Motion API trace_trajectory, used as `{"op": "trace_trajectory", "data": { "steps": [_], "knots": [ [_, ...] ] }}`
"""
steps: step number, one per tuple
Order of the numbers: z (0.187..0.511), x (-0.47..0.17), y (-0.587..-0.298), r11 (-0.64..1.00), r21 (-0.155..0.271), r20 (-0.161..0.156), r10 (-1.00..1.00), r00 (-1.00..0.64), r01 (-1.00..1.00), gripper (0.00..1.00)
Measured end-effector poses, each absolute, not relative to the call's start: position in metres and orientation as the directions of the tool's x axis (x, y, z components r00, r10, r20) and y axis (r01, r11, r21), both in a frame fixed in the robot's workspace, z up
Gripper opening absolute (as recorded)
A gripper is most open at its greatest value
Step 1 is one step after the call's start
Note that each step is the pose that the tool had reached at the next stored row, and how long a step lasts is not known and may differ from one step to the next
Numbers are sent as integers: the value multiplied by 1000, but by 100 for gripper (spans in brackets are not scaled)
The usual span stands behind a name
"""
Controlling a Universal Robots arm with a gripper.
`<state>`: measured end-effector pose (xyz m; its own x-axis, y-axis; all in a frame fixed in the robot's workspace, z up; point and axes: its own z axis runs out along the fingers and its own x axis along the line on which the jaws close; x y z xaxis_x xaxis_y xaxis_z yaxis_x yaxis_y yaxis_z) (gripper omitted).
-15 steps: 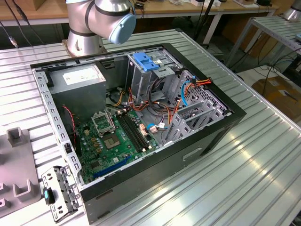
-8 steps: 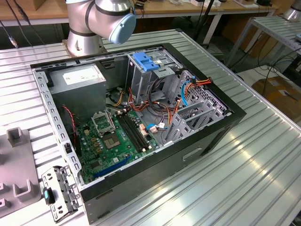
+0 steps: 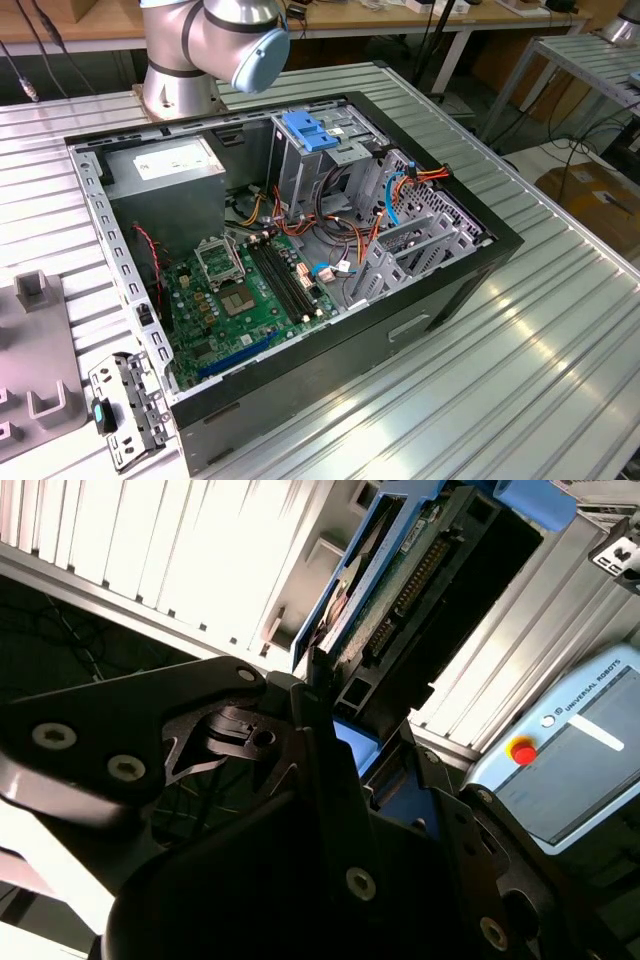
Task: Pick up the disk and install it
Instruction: 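Pick up the disk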
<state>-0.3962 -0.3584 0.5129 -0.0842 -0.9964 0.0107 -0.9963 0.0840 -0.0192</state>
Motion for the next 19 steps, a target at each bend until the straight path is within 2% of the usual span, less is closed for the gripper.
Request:
{"op": "trace_trajectory", "data": {
  "steps": [19],
  "knots": [
    [511,-377,-366,84,-19,11,-996,-84,-996,36]
  ]
}}
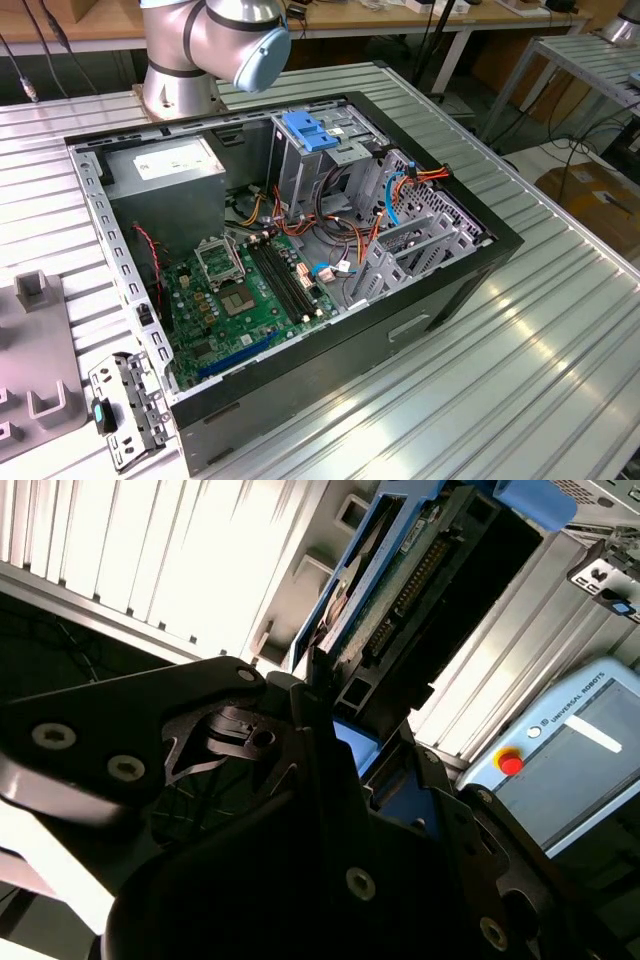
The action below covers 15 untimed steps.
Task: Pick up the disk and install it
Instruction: 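Pick up the disk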
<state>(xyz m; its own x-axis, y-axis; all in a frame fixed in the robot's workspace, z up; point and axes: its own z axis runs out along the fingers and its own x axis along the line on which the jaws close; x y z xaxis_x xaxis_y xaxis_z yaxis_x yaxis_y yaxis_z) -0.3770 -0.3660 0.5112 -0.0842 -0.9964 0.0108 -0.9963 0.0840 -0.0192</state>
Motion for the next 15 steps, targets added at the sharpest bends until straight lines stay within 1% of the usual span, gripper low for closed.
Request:
{"op": "trace_trajectory", "data": {
  "steps": [15],
  "knots": [
    [510,-350,-374,84,-16,11,-996,-84,-996,36]
  ]
}}
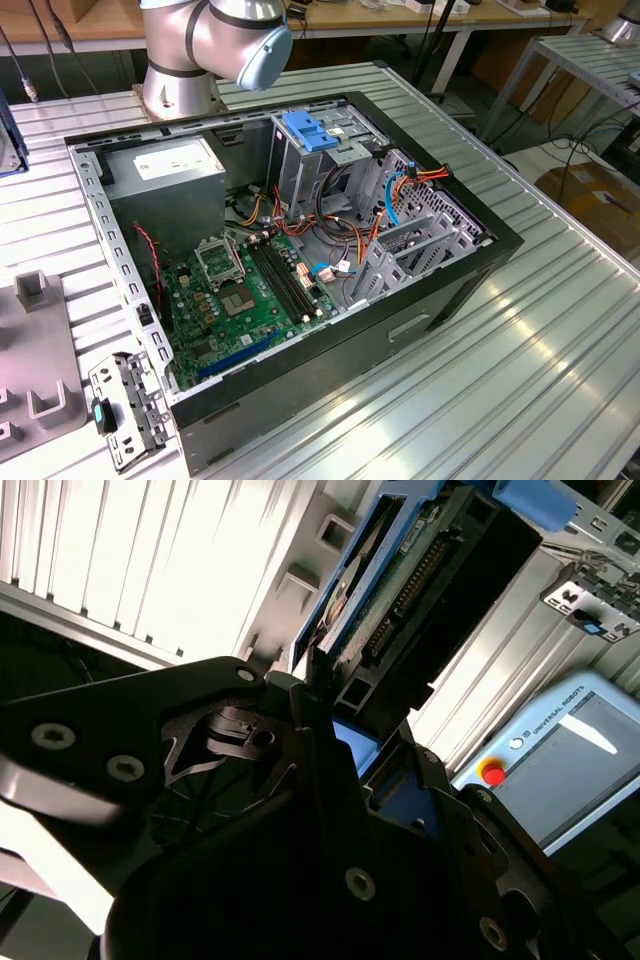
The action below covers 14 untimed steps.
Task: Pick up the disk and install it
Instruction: 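Pick up the disk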
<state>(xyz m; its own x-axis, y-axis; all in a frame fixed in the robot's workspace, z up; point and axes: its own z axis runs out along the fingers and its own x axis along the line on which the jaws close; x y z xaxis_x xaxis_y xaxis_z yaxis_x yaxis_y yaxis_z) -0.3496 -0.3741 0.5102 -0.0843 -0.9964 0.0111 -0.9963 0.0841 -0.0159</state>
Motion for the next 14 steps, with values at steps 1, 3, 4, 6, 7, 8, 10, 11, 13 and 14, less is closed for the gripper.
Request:
{"op": "trace_trajectory", "data": {
  "steps": [1,3,4,6,7,8,10,11,13,14],
  "knots": [
    [510,-347,-374,84,-16,11,-996,-84,-996,36],
    [510,-343,-374,84,-15,11,-996,-84,-996,36],
    [510,-340,-374,84,-15,11,-996,-84,-996,36],
    [510,-334,-375,84,-14,11,-996,-84,-996,36],
    [510,-330,-375,84,-13,11,-996,-84,-996,36],
    [510,-327,-375,84,-13,11,-996,-84,-996,36],
    [510,-322,-375,84,-13,11,-996,-84,-996,36],
    [510,-320,-375,84,-12,11,-996,-84,-996,36],
    [510,-316,-375,84,-12,11,-996,-84,-996,36],
    [510,-313,-375,84,-12,11,-996,-84,-996,36]
  ]
}}
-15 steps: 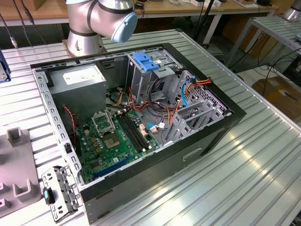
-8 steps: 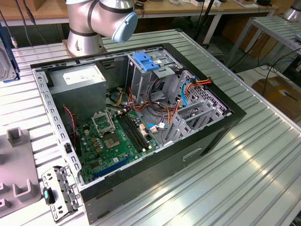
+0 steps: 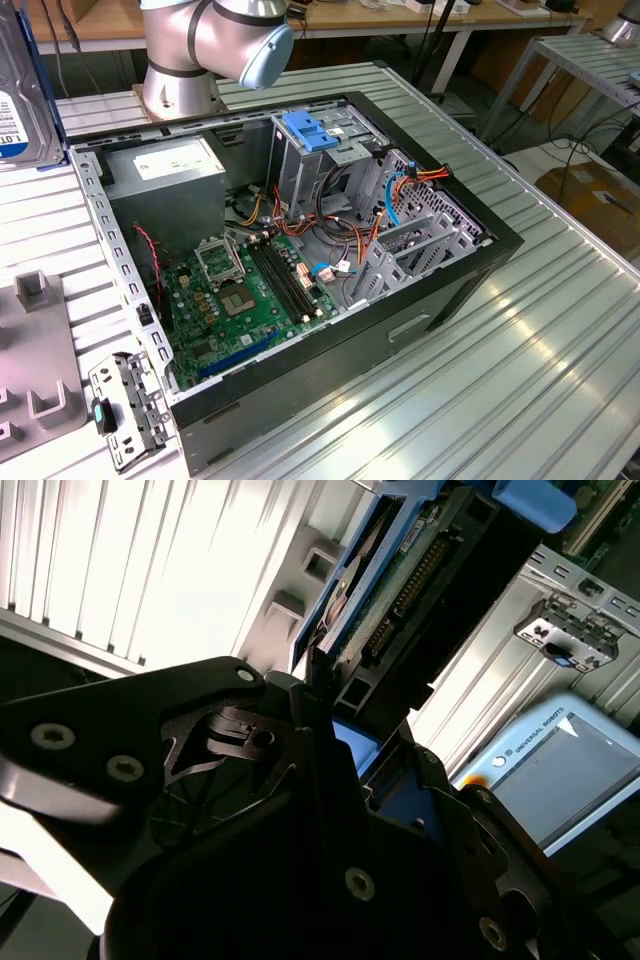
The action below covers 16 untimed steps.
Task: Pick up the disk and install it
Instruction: 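Pick up the disk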
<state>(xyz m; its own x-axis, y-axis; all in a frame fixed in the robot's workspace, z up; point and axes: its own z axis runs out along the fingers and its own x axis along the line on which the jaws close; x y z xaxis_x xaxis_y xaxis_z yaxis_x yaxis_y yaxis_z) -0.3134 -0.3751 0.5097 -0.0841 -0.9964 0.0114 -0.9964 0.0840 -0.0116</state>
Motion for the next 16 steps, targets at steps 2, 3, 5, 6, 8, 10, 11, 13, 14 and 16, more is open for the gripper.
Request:
{"op": "trace_trajectory", "data": {
  "steps": [2,3,5,6,8,10,11,13,14,16],
  "knots": [
    [510,-308,-375,84,-11,11,-996,-84,-996,36],
    [510,-306,-375,84,-11,11,-996,-84,-996,36],
    [510,-299,-375,84,-10,12,-996,-84,-996,36],
    [510,-298,-375,84,-10,12,-996,-84,-996,36],
    [509,-295,-379,84,-10,12,-996,-84,-996,36],
    [508,-294,-386,84,-10,12,-996,-84,-996,36],
    [507,-293,-390,84,-10,12,-996,-84,-996,36],
    [507,-292,-393,84,-10,12,-996,-84,-996,36],
    [506,-290,-395,84,-10,11,-996,-84,-996,36],
    [505,-285,-395,84,-10,12,-996,-84,-996,36]
  ]
}}
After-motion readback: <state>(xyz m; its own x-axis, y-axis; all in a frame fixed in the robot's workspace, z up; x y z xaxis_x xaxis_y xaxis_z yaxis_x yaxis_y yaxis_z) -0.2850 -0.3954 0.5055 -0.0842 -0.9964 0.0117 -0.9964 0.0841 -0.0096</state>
